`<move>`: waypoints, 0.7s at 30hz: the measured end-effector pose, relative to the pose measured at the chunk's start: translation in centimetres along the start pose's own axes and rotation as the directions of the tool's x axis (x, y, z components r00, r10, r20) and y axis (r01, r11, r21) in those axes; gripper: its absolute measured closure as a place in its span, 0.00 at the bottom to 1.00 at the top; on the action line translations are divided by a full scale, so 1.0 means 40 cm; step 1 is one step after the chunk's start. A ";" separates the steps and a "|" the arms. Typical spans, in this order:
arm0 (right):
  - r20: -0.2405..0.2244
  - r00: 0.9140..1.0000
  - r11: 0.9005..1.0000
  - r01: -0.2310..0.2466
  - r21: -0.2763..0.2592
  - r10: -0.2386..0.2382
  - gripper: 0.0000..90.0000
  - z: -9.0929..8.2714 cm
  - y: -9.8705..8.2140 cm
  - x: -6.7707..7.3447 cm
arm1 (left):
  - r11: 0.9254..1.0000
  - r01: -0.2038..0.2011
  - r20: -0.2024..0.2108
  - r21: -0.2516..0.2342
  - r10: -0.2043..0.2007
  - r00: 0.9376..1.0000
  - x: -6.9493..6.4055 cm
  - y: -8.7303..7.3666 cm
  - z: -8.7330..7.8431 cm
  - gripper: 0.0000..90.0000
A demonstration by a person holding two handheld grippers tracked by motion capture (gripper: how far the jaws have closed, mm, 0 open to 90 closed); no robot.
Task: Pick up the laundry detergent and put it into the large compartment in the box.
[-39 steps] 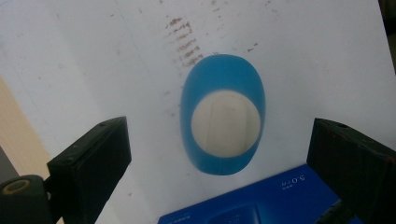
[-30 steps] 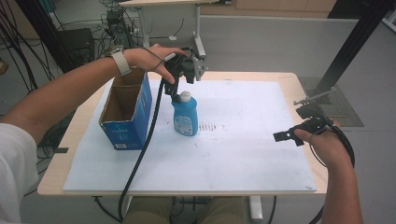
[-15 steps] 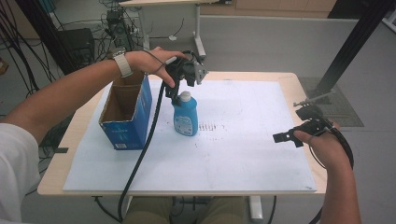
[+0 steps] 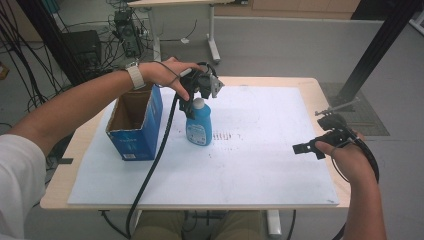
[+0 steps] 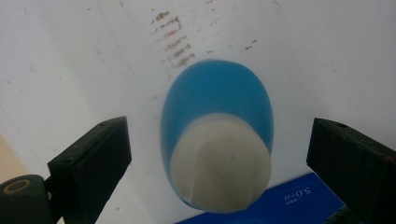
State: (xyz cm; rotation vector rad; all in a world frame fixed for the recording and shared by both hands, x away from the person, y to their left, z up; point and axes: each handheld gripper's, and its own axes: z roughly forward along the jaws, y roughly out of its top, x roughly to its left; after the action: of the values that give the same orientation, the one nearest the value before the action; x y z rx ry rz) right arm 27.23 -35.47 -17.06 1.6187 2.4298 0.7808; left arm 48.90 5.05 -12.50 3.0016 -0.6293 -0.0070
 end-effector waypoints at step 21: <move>-0.005 1.000 1.000 -0.008 0.000 0.008 0.07 0.009 -0.010 -0.006 | 1.000 0.002 -0.008 0.008 -0.002 1.000 0.000 -0.003 0.050 0.11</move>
State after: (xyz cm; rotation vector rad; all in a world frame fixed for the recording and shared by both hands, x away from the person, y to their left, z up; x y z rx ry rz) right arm 27.13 -35.65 -17.60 1.6293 2.4282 0.7864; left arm 48.92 5.00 -14.51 3.0081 -0.6269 0.0078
